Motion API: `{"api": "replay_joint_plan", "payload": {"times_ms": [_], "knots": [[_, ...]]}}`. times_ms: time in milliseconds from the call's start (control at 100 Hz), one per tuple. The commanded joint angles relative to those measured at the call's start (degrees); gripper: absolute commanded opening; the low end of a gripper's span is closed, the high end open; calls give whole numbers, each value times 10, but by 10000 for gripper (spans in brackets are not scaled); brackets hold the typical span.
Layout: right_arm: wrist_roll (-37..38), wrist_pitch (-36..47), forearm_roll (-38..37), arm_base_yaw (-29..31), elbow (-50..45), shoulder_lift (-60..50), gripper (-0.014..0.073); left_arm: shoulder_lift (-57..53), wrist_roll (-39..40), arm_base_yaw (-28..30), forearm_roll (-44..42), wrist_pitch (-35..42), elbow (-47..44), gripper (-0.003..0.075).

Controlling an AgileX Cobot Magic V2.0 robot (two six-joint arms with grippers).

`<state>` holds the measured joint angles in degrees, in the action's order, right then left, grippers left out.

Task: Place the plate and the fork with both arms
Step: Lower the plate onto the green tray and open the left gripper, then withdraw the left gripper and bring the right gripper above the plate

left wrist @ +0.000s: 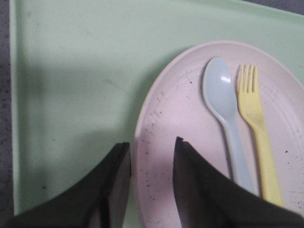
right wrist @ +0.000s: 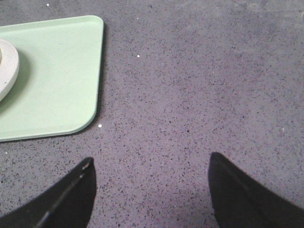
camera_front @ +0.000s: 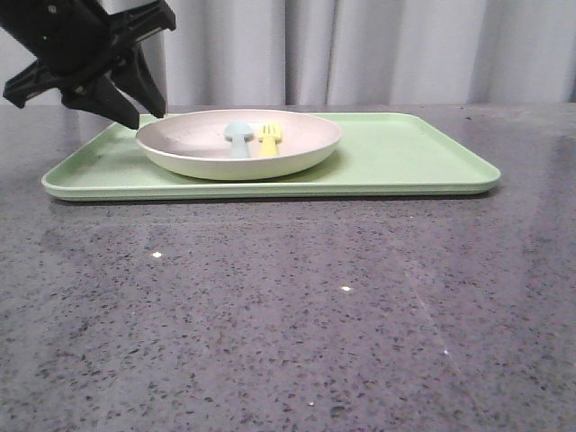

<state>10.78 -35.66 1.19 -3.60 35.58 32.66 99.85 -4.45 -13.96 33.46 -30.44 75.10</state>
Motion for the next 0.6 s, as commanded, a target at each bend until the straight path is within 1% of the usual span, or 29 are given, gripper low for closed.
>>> {"api": "replay_joint_plan", "payload": {"times_ms": [0, 110, 240, 380, 590], "knots": [[-6, 47, -3, 4, 20, 6, 507, -51, 3, -4, -9, 21, 19, 231], [-6, 47, -3, 0, 26, 14, 507, -85, 3, -3, -34, 22, 5, 231], [-6, 45, -3, -23, 53, 39, 507, -142, 3, 2, -59, 33, -34, 230], [-6, 26, -3, -56, 106, 92, 507, -223, 3, 17, -99, 33, -96, 230], [-6, -7, -3, -112, 195, 187, 507, -357, 3, 50, -128, 33, -194, 230]]}}
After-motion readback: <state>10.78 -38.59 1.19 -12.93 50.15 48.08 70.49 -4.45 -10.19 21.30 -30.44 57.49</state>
